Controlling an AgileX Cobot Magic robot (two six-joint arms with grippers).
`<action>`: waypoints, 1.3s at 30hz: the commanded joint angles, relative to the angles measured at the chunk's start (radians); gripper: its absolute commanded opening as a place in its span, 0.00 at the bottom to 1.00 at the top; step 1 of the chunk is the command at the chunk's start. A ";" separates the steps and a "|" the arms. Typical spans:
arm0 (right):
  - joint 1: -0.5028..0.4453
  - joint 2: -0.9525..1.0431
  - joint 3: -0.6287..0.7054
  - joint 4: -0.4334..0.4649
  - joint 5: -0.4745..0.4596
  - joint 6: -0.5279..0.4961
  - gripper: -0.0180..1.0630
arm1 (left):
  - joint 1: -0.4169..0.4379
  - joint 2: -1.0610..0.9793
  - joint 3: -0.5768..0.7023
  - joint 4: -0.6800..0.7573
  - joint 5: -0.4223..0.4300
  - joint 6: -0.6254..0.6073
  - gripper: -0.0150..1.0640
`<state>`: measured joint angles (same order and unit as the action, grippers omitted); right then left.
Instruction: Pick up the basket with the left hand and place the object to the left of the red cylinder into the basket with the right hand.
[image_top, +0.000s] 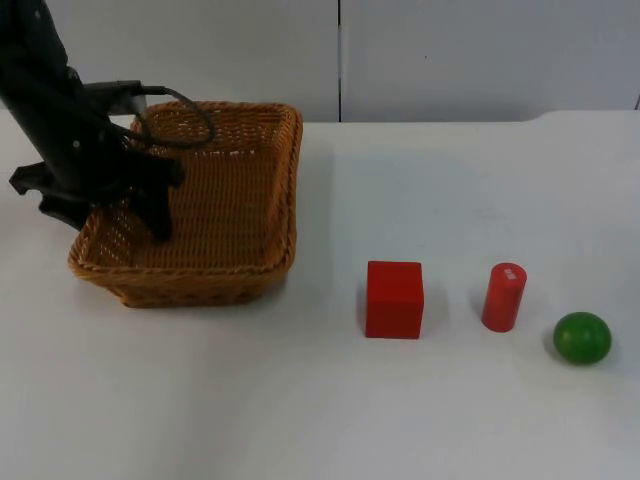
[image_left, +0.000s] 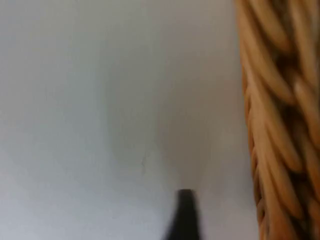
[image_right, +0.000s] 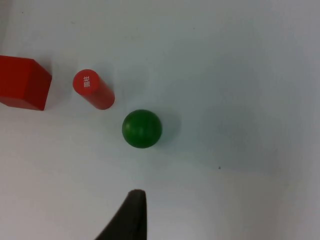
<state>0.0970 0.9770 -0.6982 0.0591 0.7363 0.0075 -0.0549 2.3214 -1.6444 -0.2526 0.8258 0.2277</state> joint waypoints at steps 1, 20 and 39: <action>-0.006 -0.001 -0.008 -0.005 -0.011 -0.001 0.99 | -0.004 -0.004 -0.006 -0.025 0.008 0.003 0.44; -0.006 -0.001 -0.008 -0.005 0.009 -0.001 0.99 | -0.002 -0.202 -0.004 -0.027 0.298 -0.072 0.01; -0.006 -0.001 -0.008 0.004 0.042 -0.001 0.99 | -0.002 -0.789 0.560 -0.054 0.202 -0.092 0.01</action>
<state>0.0970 0.9770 -0.6982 0.0588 0.7711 0.0057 -0.0549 1.5972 -1.1816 -0.2800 1.0874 0.1431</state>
